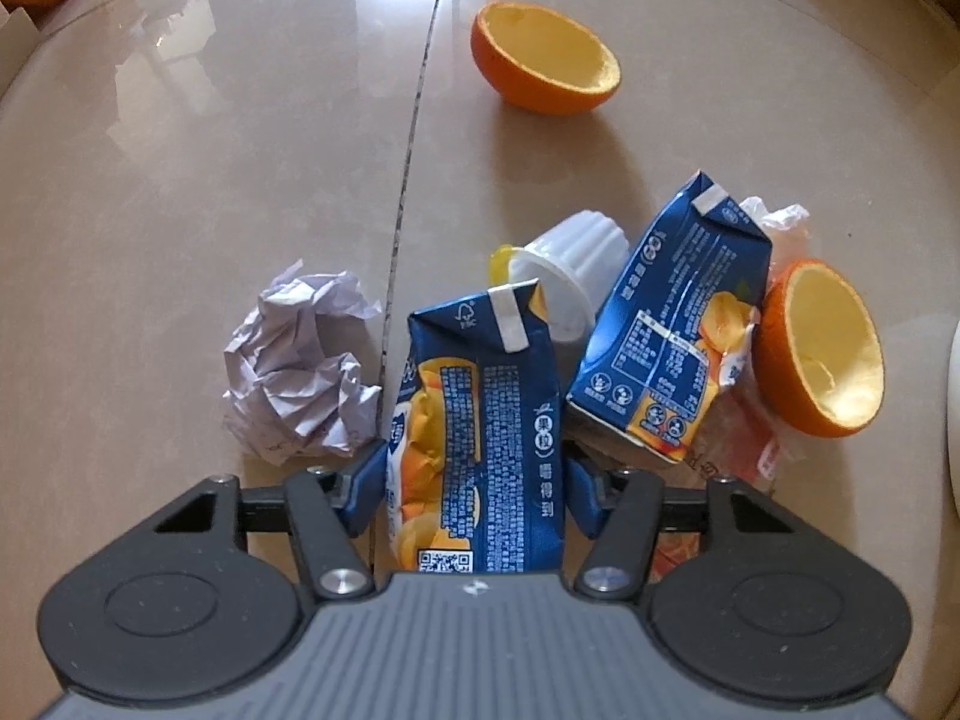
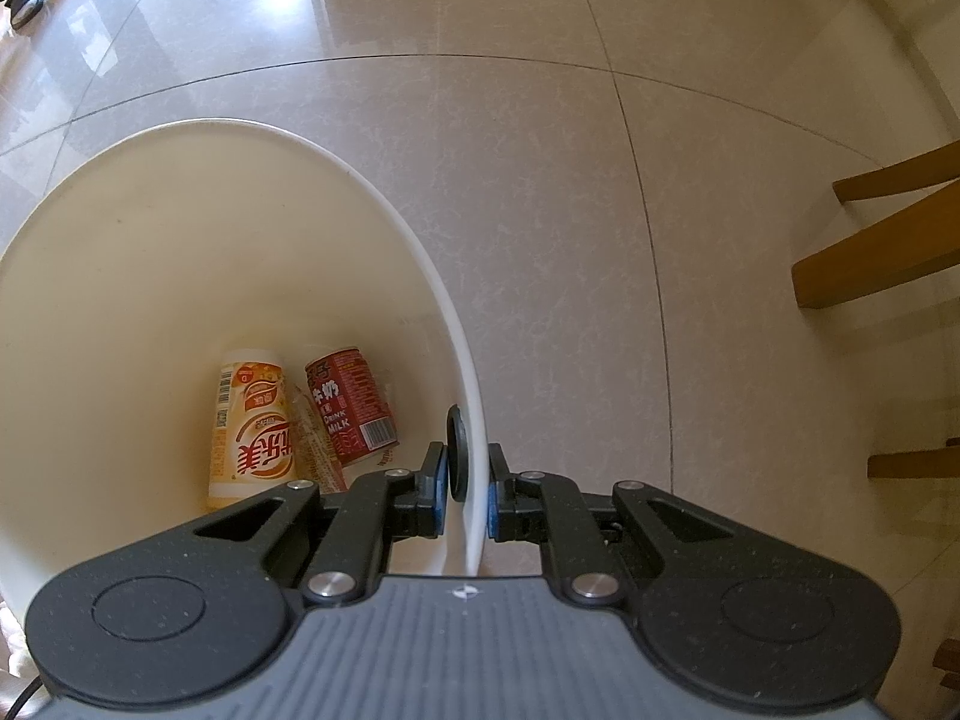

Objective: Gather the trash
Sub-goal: 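Return the left tool to the pile and grasp the blue juice carton, then carry the blue carton over the bin and open the left tool, then reach the left tool to the pile and grasp the orange peel half, then carry the orange peel over the bin and open the left tool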

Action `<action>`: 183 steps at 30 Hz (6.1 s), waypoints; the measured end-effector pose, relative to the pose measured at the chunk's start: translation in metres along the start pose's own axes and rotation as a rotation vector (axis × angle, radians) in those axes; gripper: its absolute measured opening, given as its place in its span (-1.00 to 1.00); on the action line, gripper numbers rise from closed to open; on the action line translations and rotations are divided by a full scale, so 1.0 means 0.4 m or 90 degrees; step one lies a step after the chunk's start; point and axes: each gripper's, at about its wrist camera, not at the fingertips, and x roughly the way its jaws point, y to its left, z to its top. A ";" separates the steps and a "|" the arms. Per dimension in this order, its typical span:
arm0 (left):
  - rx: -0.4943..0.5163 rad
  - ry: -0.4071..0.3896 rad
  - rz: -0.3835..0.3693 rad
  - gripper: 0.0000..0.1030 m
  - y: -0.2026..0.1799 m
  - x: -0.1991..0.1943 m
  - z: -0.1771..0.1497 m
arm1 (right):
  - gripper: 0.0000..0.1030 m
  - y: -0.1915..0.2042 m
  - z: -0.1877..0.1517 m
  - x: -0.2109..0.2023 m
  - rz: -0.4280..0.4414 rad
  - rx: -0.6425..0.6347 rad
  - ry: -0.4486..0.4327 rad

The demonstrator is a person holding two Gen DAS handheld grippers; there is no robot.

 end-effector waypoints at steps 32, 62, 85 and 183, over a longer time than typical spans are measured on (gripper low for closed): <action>0.252 0.004 -0.071 0.13 -0.246 -0.514 -0.002 | -0.70 0.001 0.014 0.016 -0.007 0.016 0.017; 0.517 -0.069 -0.241 0.47 -0.846 -0.833 0.079 | -0.73 -0.018 0.017 0.013 0.027 0.021 0.028; 0.363 -0.076 -0.190 0.72 -0.605 -0.752 0.089 | -0.74 -0.009 0.011 0.017 0.020 0.020 0.024; 0.278 -0.047 -0.113 0.39 -0.485 -0.562 0.103 | -0.73 -0.027 0.009 -0.008 0.034 0.042 0.000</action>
